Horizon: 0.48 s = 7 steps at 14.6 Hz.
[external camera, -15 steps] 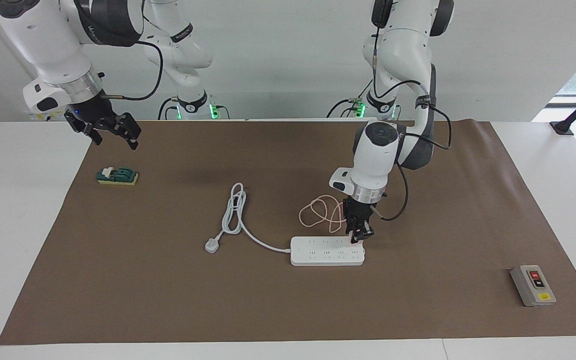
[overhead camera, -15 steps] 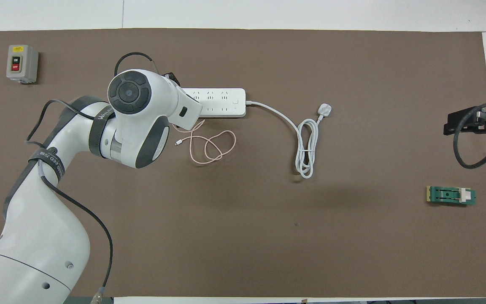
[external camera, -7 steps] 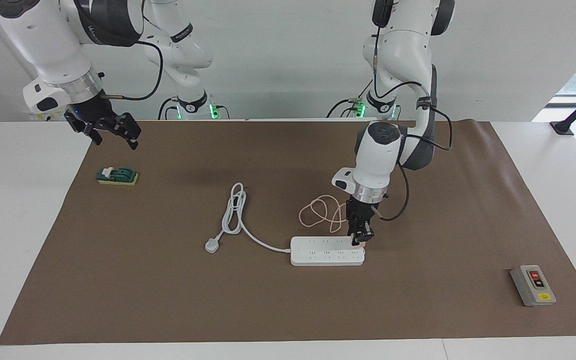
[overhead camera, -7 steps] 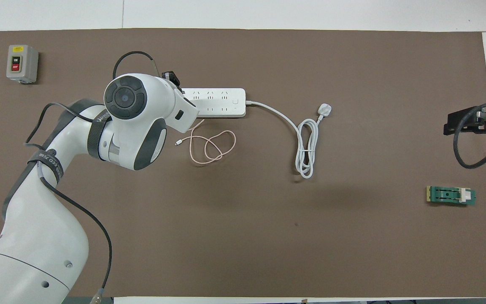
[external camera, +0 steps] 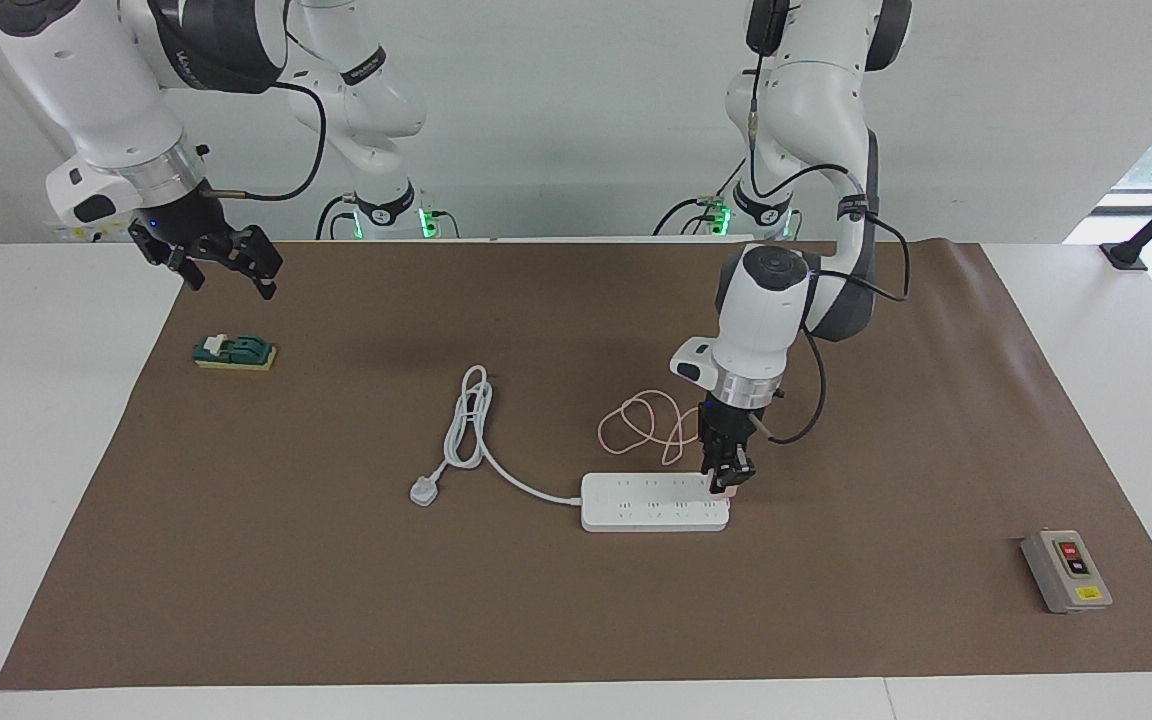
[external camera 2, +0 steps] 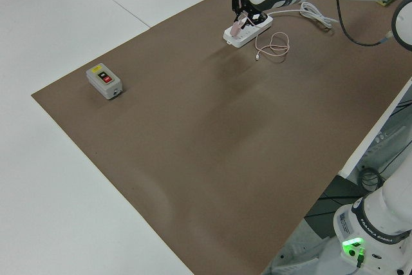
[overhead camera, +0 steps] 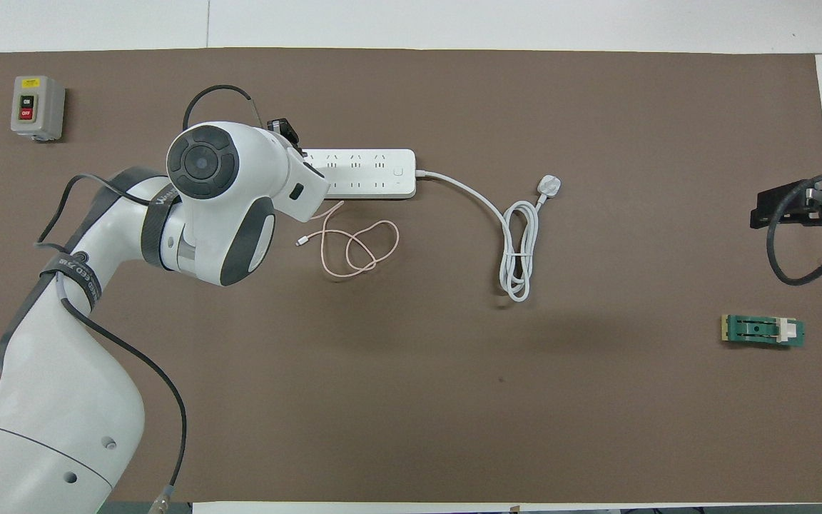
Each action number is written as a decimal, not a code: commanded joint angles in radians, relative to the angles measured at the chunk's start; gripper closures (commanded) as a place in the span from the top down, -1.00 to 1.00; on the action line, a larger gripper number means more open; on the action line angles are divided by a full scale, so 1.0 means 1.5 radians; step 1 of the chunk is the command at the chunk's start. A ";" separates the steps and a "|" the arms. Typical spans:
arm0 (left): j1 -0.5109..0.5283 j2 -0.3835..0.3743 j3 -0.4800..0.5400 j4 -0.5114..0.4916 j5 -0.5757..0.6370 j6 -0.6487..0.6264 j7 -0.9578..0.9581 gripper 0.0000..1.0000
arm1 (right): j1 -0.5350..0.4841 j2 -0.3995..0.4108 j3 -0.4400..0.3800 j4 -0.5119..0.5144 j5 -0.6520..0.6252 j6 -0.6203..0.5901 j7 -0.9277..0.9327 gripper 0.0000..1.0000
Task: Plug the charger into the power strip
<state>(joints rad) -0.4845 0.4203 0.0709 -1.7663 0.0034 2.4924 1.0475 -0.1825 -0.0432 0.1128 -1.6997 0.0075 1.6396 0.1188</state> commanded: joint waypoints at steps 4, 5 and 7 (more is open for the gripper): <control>0.003 -0.004 -0.005 -0.031 -0.056 -0.019 -0.001 -1.00 | -0.006 -0.005 0.005 0.001 -0.011 -0.012 -0.009 1.00; 0.002 -0.005 -0.005 -0.031 -0.071 -0.023 -0.001 -1.00 | -0.006 -0.005 0.005 0.001 -0.012 -0.012 -0.009 1.00; -0.001 -0.006 -0.005 -0.028 -0.076 -0.028 -0.002 -1.00 | -0.006 -0.005 0.005 0.001 -0.011 -0.012 -0.009 1.00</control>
<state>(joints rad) -0.4815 0.4184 0.0636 -1.7702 -0.0868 2.4688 1.0468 -0.1825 -0.0432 0.1128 -1.6997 0.0075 1.6396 0.1188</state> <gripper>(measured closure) 0.674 0.000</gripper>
